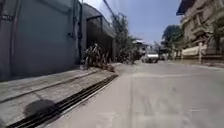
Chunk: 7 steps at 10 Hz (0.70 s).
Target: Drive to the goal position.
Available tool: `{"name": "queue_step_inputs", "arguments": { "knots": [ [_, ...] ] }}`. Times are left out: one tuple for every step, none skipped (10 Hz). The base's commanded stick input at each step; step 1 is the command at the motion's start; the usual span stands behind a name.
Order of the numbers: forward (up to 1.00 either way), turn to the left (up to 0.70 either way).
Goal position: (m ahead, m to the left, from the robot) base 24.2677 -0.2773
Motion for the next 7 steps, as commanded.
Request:
{"name": "queue_step_inputs", "arguments": {
  "knots": [
    [1.00,-0.40],
    [1.00,-0.40],
    [1.00,-0.32],
    [1.00,-0.15],
    [1.00,-0.03],
    [1.00,-0.01],
    [1.00,0.00]
  ]
}}
